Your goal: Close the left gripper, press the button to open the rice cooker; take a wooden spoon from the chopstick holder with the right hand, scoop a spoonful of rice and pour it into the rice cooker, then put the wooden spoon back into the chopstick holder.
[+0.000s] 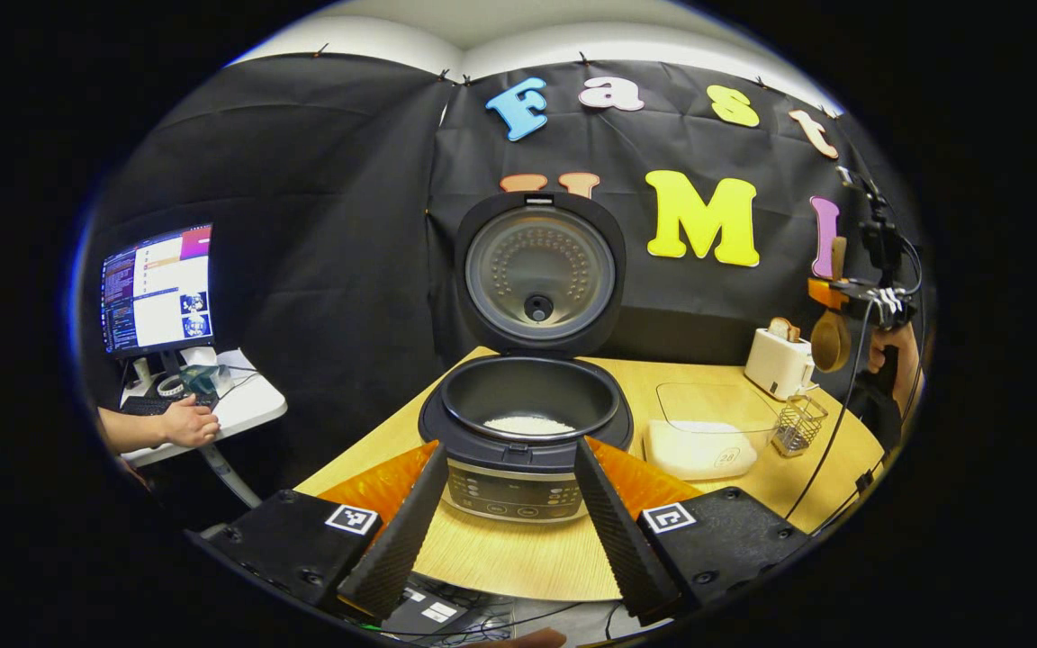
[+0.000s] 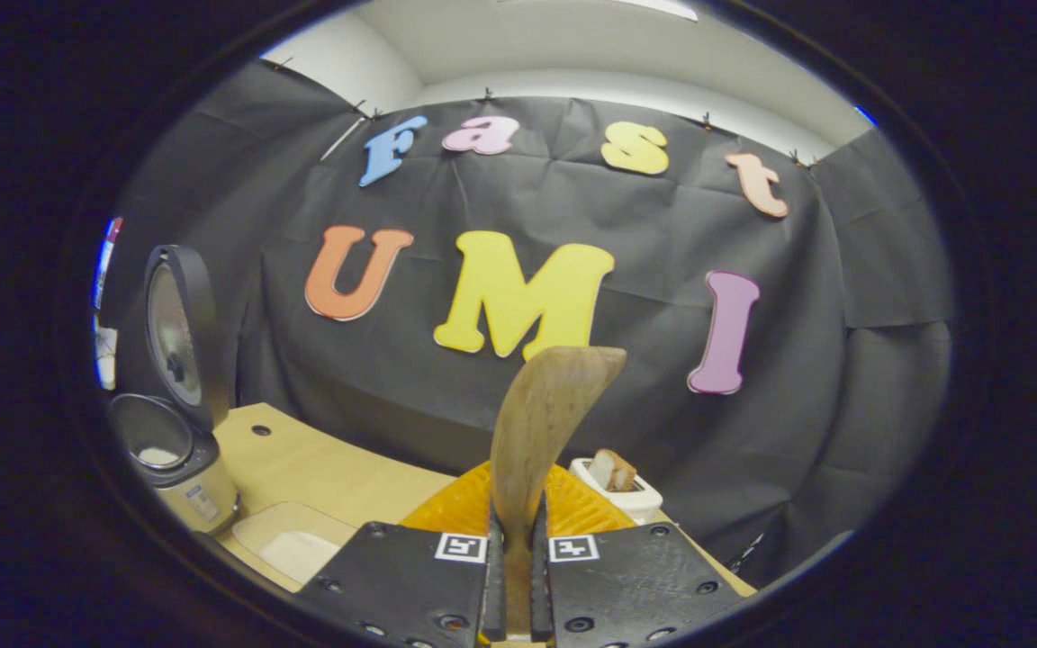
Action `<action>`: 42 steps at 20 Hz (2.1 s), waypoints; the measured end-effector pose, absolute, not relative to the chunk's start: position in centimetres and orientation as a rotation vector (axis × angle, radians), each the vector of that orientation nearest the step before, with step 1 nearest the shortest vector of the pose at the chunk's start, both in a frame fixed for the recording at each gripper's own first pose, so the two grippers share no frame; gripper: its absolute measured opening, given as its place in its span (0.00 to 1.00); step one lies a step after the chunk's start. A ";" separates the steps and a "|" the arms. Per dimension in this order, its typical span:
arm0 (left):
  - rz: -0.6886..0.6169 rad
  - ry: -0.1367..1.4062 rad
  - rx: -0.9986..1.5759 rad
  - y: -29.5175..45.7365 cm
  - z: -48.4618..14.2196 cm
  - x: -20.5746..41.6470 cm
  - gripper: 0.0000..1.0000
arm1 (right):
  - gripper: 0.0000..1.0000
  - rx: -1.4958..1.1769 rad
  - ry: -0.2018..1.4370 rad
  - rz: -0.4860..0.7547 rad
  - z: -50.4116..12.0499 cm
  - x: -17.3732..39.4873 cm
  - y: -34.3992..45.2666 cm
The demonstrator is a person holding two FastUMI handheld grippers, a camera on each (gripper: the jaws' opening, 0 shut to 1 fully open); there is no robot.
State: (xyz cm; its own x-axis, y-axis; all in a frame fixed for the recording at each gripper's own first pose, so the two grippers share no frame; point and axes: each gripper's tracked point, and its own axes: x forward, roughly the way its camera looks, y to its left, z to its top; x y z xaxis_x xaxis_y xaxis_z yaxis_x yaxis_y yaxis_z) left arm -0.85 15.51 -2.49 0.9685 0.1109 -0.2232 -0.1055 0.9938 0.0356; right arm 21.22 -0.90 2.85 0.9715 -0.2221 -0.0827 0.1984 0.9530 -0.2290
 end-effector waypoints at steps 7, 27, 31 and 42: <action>0.055 0.174 0.002 13.1 -0.8 -1.2 0.91 | 0.10 -0.153 0.188 -0.285 -2.6 23.4 -6.2; 0.011 0.169 0.058 11.2 -0.9 -1.4 0.91 | 0.27 0.133 0.385 -0.307 -8.9 24.3 -9.9; 0.014 0.161 0.060 10.9 -0.6 -1.5 0.91 | 0.41 0.198 0.449 -0.334 -10.1 23.4 -11.4; 0.050 0.150 0.088 9.9 -0.2 -1.8 0.91 | 0.87 0.067 0.424 -0.283 -7.2 19.5 -12.0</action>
